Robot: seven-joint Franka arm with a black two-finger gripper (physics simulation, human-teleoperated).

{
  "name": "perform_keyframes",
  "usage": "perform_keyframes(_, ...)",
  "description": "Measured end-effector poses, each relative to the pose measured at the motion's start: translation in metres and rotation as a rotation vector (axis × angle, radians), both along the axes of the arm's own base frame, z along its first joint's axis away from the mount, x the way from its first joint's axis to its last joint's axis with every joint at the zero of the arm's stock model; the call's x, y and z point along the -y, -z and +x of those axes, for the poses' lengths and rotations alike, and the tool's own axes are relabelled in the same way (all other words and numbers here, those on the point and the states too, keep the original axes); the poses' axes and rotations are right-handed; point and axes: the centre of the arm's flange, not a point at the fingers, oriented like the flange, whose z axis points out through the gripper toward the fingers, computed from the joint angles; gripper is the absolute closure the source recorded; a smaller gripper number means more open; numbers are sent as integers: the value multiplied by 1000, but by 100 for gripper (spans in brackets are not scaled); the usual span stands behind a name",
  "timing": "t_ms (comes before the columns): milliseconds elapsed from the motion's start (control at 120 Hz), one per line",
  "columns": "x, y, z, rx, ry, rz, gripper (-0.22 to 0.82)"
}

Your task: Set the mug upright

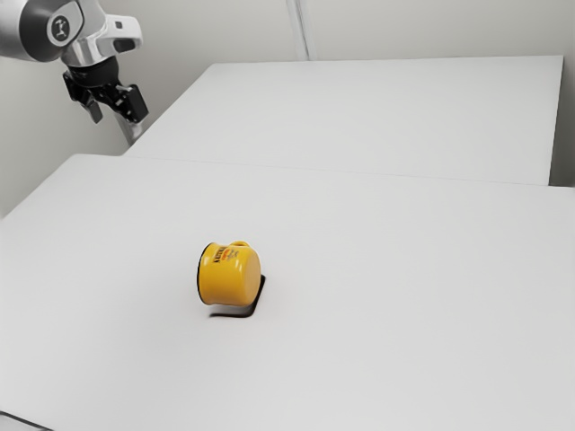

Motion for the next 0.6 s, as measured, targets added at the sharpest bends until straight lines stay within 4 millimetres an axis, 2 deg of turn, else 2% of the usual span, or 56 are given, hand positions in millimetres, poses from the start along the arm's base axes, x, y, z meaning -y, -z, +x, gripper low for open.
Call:
perform_keyframes(175, -2, 3, 2, 16, -38, -7, 0)
perform_keyframes(367, -20, 20, -1, 10, -105, -67, 0)
perform_keyframes(425, -31, 42, -4, -22, -152, -153, 0)
perform_keyframes(533, -69, 86, -17, -77, -290, -346, 0)
perform_keyframes(600, -80, 113, -22, -111, -350, -442, 0)
